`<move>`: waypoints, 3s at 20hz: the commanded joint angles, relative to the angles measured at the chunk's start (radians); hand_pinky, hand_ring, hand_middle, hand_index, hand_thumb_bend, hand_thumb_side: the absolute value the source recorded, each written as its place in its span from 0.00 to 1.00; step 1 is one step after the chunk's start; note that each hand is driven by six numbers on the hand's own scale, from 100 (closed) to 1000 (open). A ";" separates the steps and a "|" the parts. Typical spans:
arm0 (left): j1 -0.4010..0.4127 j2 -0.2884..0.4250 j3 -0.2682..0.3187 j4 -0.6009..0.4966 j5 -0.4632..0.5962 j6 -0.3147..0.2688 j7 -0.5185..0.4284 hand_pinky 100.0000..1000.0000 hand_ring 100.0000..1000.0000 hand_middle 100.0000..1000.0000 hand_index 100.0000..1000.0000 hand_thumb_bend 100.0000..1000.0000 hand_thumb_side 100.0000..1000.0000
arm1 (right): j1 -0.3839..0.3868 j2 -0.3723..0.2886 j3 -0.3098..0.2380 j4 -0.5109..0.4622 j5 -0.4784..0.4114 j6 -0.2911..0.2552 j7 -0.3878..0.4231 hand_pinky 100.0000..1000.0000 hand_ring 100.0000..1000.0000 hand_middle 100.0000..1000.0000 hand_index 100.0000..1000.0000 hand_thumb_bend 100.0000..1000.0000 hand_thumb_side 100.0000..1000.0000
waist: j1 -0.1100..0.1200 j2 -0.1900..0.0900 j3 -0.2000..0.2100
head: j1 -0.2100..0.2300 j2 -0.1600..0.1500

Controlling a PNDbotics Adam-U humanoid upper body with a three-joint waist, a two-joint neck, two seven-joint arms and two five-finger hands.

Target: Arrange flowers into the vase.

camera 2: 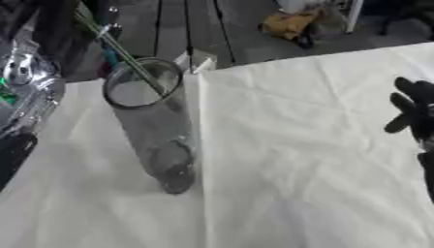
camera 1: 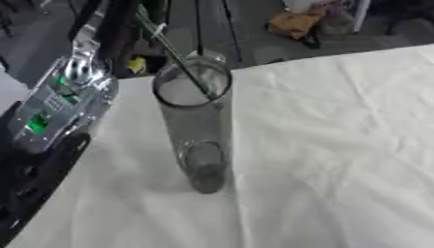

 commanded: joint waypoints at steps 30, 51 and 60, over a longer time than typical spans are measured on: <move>0.008 0.068 0.026 0.032 -0.309 0.002 -0.246 0.23 0.37 0.36 0.48 0.00 0.80 | 0.005 -0.012 -0.008 -0.020 0.014 0.016 0.000 1.00 1.00 0.47 0.90 0.00 1.00 | 0.014 -0.017 0.016 | -0.006 0.007; 0.002 0.086 0.040 0.037 -0.357 -0.033 -0.380 0.58 0.71 0.68 0.82 0.00 0.89 | 0.007 -0.010 -0.007 -0.020 0.023 0.030 0.002 1.00 1.00 0.46 0.91 0.00 1.00 | 0.023 -0.017 0.008 | 0.000 0.005; -0.012 0.084 0.045 0.053 -0.408 -0.053 -0.502 0.65 0.76 0.74 0.88 0.00 0.92 | 0.008 -0.012 -0.004 -0.020 0.025 0.038 0.006 1.00 1.00 0.46 0.91 0.00 1.00 | 0.031 -0.019 0.011 | 0.005 0.005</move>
